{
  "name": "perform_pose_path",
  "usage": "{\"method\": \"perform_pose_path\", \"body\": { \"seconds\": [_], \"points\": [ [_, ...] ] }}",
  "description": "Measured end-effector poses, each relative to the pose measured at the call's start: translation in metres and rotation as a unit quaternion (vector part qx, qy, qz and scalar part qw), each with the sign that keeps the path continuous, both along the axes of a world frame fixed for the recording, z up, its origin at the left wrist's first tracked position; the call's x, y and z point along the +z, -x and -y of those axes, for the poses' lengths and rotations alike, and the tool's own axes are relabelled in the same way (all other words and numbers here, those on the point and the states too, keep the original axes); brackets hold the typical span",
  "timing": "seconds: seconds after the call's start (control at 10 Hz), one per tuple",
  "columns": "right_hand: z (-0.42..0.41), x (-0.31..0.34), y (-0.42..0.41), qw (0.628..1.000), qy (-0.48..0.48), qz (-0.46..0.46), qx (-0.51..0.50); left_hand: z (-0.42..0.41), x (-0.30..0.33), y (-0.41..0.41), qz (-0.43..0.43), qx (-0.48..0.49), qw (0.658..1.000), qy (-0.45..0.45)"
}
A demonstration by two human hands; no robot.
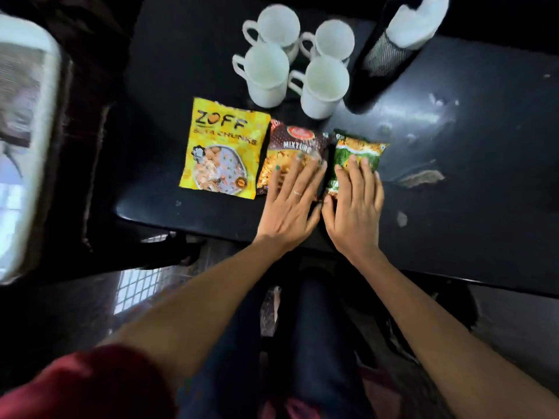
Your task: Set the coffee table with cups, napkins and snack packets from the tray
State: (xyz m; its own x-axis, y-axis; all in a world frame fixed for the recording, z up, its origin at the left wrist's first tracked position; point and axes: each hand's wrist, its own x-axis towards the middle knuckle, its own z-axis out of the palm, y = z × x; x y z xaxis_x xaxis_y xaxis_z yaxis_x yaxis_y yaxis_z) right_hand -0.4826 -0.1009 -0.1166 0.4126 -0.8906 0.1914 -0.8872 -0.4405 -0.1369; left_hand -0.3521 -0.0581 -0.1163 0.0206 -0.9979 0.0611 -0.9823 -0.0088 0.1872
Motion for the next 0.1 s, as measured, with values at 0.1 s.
{"method": "perform_pose_path", "body": {
  "seconds": [0.1],
  "points": [
    [0.0066,0.0381,-0.0058,0.995,-0.087,-0.05,0.005,-0.0032,0.0433,0.0021,0.019,0.011,0.997,-0.07]
  ]
}}
